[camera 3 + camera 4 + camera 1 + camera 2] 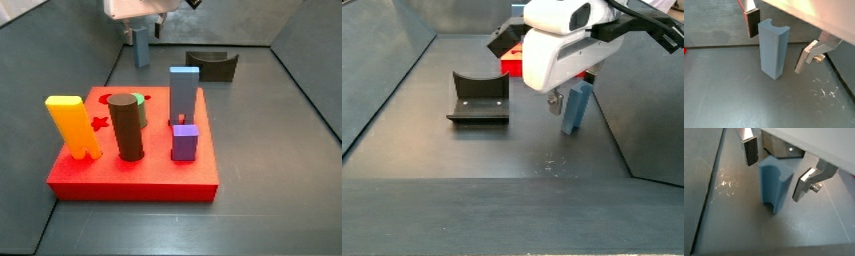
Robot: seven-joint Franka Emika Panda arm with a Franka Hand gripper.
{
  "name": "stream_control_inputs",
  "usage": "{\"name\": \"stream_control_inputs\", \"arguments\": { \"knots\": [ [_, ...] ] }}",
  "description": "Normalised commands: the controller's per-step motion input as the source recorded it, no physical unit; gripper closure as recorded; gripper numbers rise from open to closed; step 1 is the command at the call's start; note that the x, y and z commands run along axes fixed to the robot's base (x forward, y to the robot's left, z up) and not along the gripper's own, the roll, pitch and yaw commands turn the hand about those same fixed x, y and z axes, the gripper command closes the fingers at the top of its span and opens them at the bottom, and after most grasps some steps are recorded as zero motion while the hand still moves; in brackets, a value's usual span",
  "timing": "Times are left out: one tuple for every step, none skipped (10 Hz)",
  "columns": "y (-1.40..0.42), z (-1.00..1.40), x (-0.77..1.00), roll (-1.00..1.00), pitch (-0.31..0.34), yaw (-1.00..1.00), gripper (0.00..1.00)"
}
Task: Pick up the arch object. Move up. Move to above the board. Insert the arch object.
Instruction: Pick up the arch object.
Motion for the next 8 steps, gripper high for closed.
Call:
{"name": "stream_control_inputs", "arguments": {
  "knots": [
    [0.0, -0.13, -0.45, 0.16, 0.01, 0.03, 0.0],
    [0.0, -0.1, -0.42, 0.12, 0.0, 0.0, 0.0],
    [-0.04, -0.01, -0.12, 0.04, 0.0, 0.0, 0.0],
    [0.0, 0.0, 0.0, 0.0, -0.036, 0.0, 0.0],
    [0.0, 0.0, 0.0, 0.0, 0.0, 0.0, 0.0],
    [0.0, 0.0, 0.0, 0.0, 0.0, 0.0, 1.0],
    [0.0, 0.0, 0.0, 0.0, 0.0, 0.0, 1.0],
    [0.0, 0.0, 0.0, 0.0, 0.0, 0.0, 1.0]
  ]
}}
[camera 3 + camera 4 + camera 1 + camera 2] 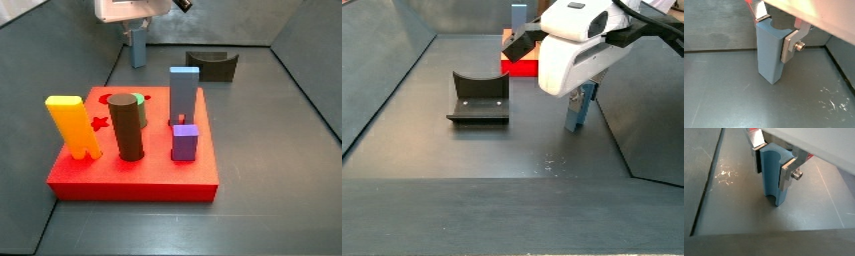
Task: Pick up the arch object. Move up. Move to above the board. Insert the arch object.
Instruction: Pick up the arch object, then move up.
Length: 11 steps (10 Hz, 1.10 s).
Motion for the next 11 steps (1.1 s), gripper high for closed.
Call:
{"name": "stream_control_inputs", "arguments": {
  "knots": [
    [0.0, 0.0, 0.0, 0.0, 0.0, 0.0, 1.0],
    [0.0, 0.0, 0.0, 0.0, 0.0, 0.0, 1.0],
    [0.0, 0.0, 0.0, 0.0, 0.0, 0.0, 1.0],
    [0.0, 0.0, 0.0, 0.0, 0.0, 0.0, 1.0],
    [0.0, 0.0, 0.0, 0.0, 0.0, 0.0, 1.0],
    [0.0, 0.0, 0.0, 0.0, 0.0, 0.0, 1.0],
    [0.0, 0.0, 0.0, 0.0, 0.0, 0.0, 1.0],
    [0.0, 0.0, 0.0, 0.0, 0.0, 0.0, 1.0],
    [0.0, 0.83, 0.0, 0.0, 0.0, 0.0, 1.0],
    [0.04, 0.79, -0.03, 0.0, 0.024, -0.02, 1.0],
    [0.04, 0.73, -0.04, 0.0, 0.038, -0.02, 1.0]
  ]
}}
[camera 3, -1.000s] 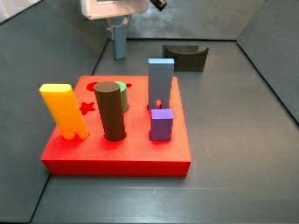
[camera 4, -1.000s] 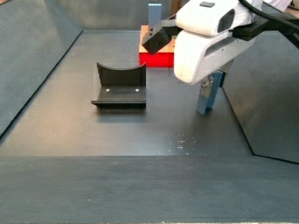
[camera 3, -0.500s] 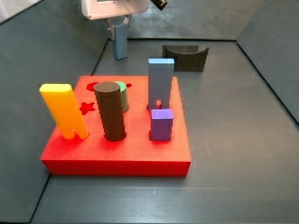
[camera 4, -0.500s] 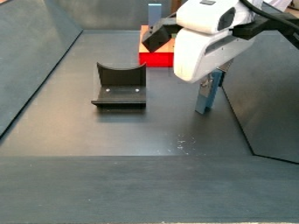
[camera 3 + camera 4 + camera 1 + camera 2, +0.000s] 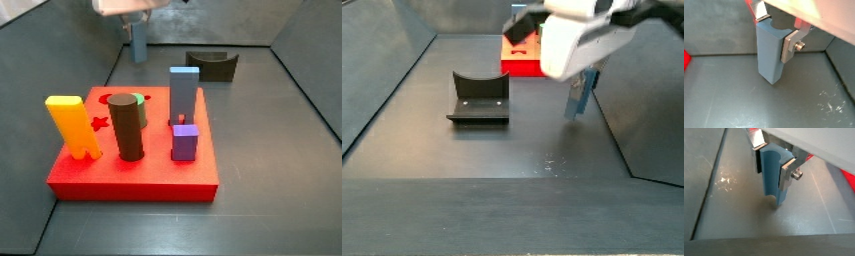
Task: Pick up the arch object. Move up. Move to above the board. Insert the arch object.
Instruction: Move up, then move to above the board.
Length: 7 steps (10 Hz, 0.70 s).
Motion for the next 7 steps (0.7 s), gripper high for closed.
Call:
{"name": "stream_control_inputs", "arguments": {
  "knots": [
    [0.03, 0.57, -0.03, 0.0, 0.042, -0.03, 1.0],
    [0.02, 0.36, -0.03, 0.01, 0.045, -0.03, 1.0],
    [0.02, 0.2, -0.02, 0.01, 0.045, -0.03, 1.0],
    [0.27, 1.0, -0.09, 0.0, 0.033, 0.23, 1.0],
    [0.27, 1.0, -0.09, 0.0, 0.035, 0.22, 1.0],
    [0.24, 1.0, -0.09, 0.0, 0.048, 0.16, 1.0],
    [0.22, 1.0, -0.08, 0.01, 0.054, 0.11, 1.0]
  ]
}}
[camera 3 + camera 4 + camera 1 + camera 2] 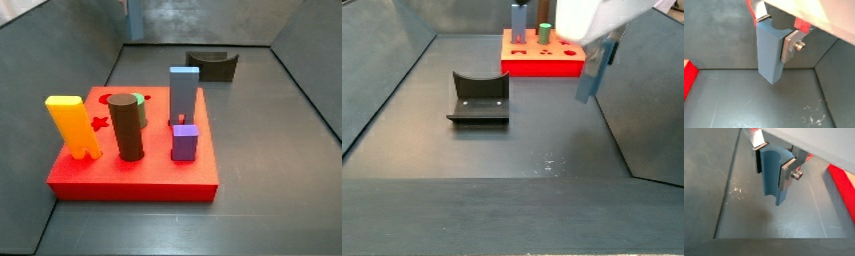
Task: Pick up the arch object. Move up. Move to above the board. Insert the arch object.
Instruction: Move to above the board.
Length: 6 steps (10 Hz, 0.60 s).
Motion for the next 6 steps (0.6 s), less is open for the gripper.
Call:
{"name": "stream_control_inputs", "arguments": {
  "knots": [
    [0.21, 1.0, -0.07, 0.02, 0.07, 0.06, 1.0],
    [0.2, 1.0, -0.07, 0.03, 0.084, 0.03, 1.0],
    [0.19, 1.0, -0.06, 0.03, 0.092, 0.01, 1.0],
    [0.18, 1.0, -0.05, 0.02, 0.091, -0.01, 1.0],
    [0.17, 1.0, -0.05, 0.02, 0.088, -0.01, 1.0],
    [0.15, 1.0, -0.04, 0.01, 0.083, -0.01, 1.0]
  ]
}}
